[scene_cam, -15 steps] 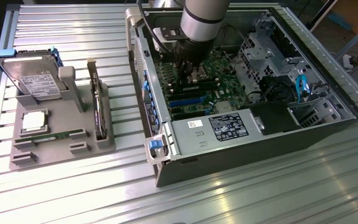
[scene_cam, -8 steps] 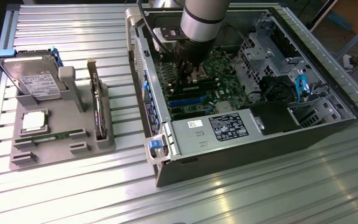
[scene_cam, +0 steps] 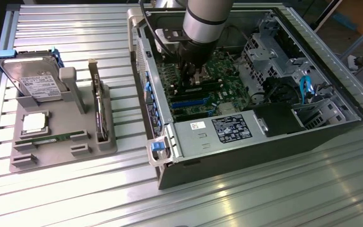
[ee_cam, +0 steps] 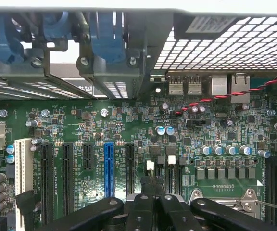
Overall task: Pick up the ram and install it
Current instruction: 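Press down the ram until it locks into place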
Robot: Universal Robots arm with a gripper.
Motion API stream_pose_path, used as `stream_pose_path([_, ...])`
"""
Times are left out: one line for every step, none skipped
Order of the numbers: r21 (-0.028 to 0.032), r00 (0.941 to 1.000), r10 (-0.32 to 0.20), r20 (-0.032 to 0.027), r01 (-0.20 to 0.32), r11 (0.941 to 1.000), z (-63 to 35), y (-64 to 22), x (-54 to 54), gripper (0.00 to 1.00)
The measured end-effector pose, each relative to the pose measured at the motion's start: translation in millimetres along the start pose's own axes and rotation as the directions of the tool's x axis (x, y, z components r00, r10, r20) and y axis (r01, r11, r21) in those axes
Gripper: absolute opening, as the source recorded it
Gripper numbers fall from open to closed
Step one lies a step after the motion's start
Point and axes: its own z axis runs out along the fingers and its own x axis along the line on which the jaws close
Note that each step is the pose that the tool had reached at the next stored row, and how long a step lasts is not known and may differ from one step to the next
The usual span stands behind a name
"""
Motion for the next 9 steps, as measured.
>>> stream_pose_path([0.0,1.0,0.0,0.0,0.0,1.0,0.0,0.0,0.0,0.11])
stream_pose_path([0.0,1.0,0.0,-0.0001,0.0,1.0,0.0,0.0,0.0,0.11])
stream_pose_path([0.0,1.0,0.0,-0.0001,0.0,1.0,-0.1,0.0,0.0,0.11])
stream_pose_path([-0.0001,1.0,0.0,-0.0001,0.0,1.0,0.0,0.0,0.0,0.11])
stream_pose_path([-0.0001,1.0,0.0,-0.0001,0.0,1.0,-0.1,0.0,0.0,0.11])
stream_pose_path([0.0,1.0,0.0,-0.0001,0.0,1.0,-0.1,0.0,0.0,0.11])
stream_pose_path([-0.0001,1.0,0.0,-0.0001,0.0,1.0,0.0,0.0,0.0,0.11])
stream_pose_path([-0.0001,1.0,0.0,-0.0001,0.0,1.0,-0.1,0.0,0.1,0.11])
stream_pose_path([-0.0001,1.0,0.0,-0.0002,0.0,1.0,-0.1,0.0,0.1,0.11])
